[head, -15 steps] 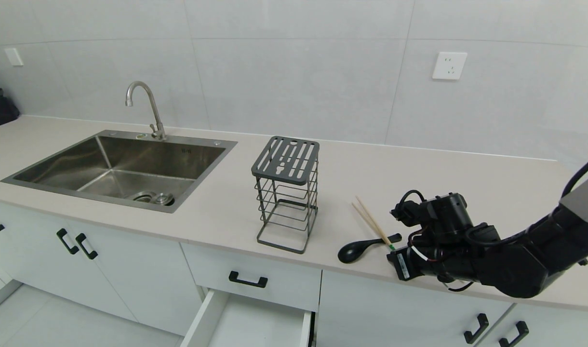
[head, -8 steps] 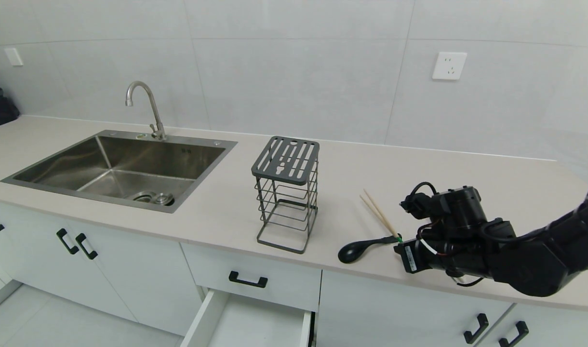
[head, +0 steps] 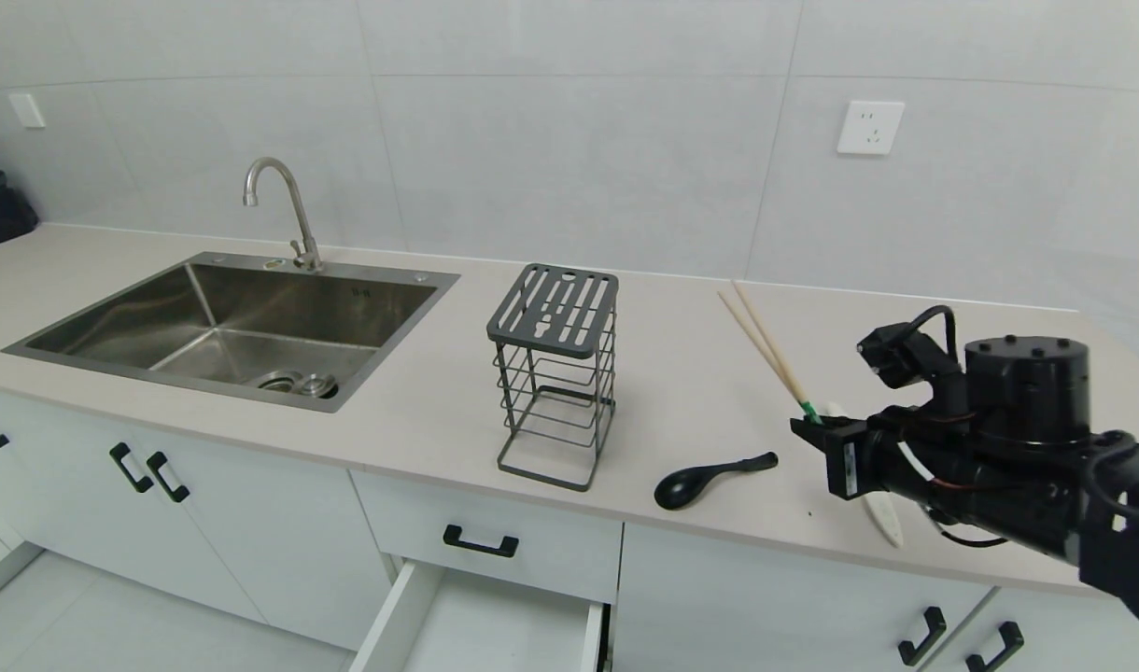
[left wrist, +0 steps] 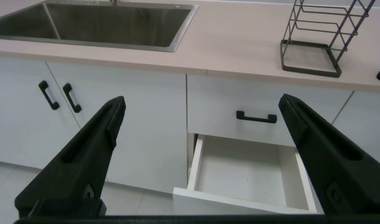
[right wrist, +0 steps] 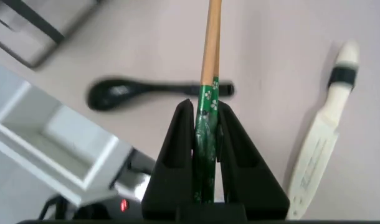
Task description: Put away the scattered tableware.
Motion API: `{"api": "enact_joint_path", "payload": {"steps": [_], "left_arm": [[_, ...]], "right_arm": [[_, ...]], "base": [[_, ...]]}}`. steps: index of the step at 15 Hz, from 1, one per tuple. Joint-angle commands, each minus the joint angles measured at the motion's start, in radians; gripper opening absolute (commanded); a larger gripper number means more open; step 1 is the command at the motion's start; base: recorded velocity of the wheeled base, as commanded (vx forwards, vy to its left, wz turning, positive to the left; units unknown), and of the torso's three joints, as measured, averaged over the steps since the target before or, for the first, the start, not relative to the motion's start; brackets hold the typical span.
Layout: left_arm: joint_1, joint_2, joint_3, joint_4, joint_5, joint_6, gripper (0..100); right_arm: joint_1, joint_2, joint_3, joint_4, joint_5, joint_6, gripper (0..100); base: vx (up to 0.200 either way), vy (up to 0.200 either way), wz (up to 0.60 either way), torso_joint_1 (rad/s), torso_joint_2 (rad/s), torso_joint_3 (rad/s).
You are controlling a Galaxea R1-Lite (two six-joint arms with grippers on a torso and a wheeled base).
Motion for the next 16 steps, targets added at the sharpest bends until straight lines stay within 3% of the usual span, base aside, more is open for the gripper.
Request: {"api": "enact_joint_path", "payload": {"steps": [1, 6, 9, 13, 16], "left_arm": [[0.0, 0.001, 0.0, 0.0, 0.0, 0.0, 100], [0.0, 0.001, 0.0, 0.0, 0.0, 0.0, 100], [0.0, 0.001, 0.0, 0.0, 0.0, 0.0, 100], [0.0, 0.001, 0.0, 0.0, 0.0, 0.0, 100], [0.0, 0.001, 0.0, 0.0, 0.0, 0.0, 100]], "right_arm": [[0.033, -0.111, 0.046, -0.083, 0.042, -0.007, 0], [0.093, -0.175, 0.078, -0.163, 0.228, -0.112, 0], [0.129, -0.214, 0.17, -0.223, 0.483, -0.227, 0], [0.214, -0.162, 0.111, -0.171, 0.497, -0.232, 0], [0.349, -0.037, -0.055, -0.116, 0.397, -0.232, 0]], "base": [[0.0, 0.0, 0.0, 0.0, 0.0, 0.0], [0.0, 0.0, 0.0, 0.0, 0.0, 0.0], [0.0, 0.0, 0.0, 0.0, 0.0, 0.0], [0.0, 0.0, 0.0, 0.0, 0.0, 0.0], [0.0, 0.0, 0.0, 0.0, 0.0, 0.0]]}}
